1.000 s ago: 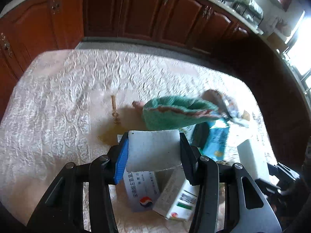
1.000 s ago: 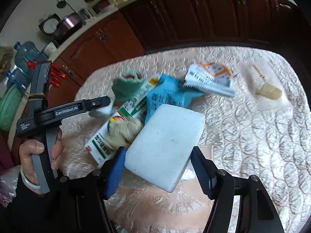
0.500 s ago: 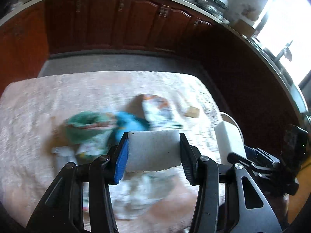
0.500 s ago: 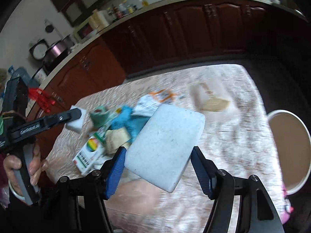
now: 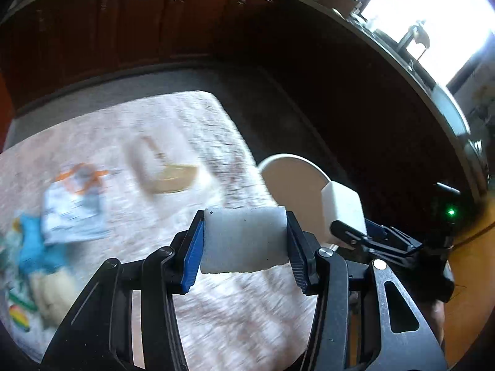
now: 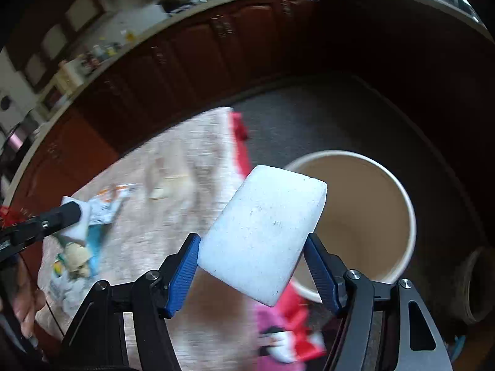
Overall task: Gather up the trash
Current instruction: 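Carry the paper roll and foam block to the white bucket with both tools, then open both tools to drop the roll and foam block into the bucket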
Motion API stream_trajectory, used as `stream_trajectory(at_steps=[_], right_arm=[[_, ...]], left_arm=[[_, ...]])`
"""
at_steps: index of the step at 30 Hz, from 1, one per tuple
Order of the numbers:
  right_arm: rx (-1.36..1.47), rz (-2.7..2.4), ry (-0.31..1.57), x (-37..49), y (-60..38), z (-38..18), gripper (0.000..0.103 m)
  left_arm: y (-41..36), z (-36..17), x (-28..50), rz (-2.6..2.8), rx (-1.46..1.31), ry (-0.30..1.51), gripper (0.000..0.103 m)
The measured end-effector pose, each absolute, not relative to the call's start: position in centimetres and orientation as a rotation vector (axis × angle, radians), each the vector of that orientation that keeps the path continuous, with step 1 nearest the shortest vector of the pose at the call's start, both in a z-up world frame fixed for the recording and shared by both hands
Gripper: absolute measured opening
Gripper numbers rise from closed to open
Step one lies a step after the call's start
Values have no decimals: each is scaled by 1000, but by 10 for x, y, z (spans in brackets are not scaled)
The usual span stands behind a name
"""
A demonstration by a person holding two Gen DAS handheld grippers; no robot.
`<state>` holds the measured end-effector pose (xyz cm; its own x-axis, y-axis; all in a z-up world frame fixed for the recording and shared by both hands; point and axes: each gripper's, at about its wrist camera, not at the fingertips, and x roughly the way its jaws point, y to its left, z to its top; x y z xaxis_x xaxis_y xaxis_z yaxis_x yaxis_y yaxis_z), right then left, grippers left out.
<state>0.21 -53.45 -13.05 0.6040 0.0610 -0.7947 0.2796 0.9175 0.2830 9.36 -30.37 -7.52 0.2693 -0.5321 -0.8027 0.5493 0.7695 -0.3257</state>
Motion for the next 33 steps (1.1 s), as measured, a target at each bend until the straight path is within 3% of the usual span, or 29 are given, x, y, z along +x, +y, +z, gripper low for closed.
stream_trajectory(at_steps=[11,15,25,33], right_arm=[[415,-261,970,3,-604,-167,71],[403,-312,984,4,-615,-177,83],[459,-315,999,-4,-611,-189,84],[411,-310,929,-7,-584,-165,84]], left_arm=[[-398,-117,119,-777,-44,1156,56],[-412,-131,122,-813,-97,1197,71],[-391,-118,120,-751,-60,1141,72],[-364,-109,111,-684,-18,1054,72]])
